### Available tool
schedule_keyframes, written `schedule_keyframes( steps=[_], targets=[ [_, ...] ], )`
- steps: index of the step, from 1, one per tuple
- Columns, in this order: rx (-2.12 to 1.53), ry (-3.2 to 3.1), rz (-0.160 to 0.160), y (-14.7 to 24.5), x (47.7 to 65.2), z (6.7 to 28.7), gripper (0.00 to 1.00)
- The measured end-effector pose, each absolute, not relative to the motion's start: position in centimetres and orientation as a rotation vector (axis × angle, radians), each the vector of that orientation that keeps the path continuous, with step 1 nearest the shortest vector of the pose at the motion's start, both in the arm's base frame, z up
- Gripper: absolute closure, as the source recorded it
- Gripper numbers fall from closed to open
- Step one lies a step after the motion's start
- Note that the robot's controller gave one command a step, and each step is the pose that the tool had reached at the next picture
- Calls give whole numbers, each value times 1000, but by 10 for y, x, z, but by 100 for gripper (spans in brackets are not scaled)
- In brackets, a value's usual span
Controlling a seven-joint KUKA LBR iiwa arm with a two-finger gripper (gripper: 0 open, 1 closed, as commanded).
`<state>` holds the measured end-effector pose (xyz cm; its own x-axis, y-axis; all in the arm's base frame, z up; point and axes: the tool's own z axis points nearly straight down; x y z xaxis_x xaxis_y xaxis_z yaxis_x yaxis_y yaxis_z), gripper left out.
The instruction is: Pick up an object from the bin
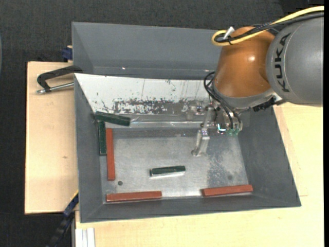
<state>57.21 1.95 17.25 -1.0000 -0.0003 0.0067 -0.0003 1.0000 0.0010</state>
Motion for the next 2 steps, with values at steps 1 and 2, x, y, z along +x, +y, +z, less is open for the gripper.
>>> schedule_keyframes(
  steps=[1, 2],
  targets=[
    [0, -3143, -2, 20, 574, 177, 0],
    [-81, -3151, -2, 27, 561, 150, 0]
  ],
)
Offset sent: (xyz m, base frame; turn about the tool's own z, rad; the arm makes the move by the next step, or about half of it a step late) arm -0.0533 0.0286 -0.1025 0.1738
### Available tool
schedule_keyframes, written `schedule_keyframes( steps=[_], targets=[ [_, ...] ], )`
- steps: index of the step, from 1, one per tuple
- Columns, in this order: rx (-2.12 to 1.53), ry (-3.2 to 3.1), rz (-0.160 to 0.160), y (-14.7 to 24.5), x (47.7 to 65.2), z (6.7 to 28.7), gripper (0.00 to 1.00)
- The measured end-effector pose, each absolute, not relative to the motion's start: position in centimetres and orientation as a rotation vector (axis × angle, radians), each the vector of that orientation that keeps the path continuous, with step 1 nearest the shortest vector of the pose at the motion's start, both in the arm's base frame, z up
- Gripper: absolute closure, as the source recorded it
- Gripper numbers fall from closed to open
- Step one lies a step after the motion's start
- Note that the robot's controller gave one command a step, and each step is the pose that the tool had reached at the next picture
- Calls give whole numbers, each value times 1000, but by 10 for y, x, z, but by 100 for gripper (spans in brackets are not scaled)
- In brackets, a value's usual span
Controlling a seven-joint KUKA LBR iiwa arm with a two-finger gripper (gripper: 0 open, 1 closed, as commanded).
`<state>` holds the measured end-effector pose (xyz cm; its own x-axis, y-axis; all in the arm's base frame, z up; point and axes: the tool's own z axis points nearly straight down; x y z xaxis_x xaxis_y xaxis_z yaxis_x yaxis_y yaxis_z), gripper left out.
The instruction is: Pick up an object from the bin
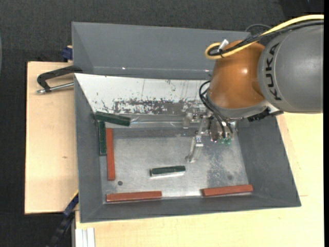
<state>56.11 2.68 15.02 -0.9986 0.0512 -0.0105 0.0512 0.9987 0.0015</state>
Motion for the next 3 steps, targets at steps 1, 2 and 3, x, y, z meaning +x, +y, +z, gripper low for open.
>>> schedule_keyframes(
  steps=[1, 2, 3],
  targets=[
    [321, 3126, 2, 56, 532, 112, 0],
    [-102, 3140, 2, 57, 491, 70, 100],
    [-102, 3140, 2, 57, 491, 70, 100]
  ],
)
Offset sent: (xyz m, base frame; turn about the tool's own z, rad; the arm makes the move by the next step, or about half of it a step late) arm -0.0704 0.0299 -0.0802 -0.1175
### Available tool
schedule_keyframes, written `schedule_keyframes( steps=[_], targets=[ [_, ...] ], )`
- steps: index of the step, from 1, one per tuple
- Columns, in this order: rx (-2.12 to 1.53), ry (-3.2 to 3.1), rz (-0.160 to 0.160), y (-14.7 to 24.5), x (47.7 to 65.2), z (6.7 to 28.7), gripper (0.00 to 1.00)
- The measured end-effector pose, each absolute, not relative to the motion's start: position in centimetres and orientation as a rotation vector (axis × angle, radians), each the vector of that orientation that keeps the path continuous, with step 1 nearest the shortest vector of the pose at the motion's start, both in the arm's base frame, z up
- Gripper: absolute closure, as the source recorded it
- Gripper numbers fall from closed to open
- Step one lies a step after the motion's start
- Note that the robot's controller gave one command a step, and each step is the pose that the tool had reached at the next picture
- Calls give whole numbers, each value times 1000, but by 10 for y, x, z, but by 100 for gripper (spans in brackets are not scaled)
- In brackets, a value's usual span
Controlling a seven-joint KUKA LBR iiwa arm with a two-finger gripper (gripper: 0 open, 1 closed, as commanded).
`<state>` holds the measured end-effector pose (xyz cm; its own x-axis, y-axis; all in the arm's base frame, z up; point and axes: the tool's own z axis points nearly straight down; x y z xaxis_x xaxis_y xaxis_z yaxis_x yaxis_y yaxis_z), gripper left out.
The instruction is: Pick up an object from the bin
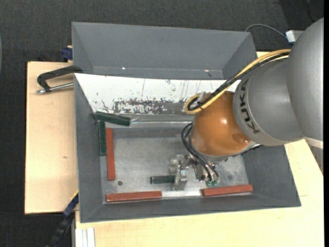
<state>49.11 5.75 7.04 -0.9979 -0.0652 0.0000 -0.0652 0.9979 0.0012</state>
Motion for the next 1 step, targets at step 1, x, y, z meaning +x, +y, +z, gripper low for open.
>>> schedule_keyframes(
  steps=[1],
  targets=[
    [127, -3142, -1, 25, 509, 282, 100]
  ],
)
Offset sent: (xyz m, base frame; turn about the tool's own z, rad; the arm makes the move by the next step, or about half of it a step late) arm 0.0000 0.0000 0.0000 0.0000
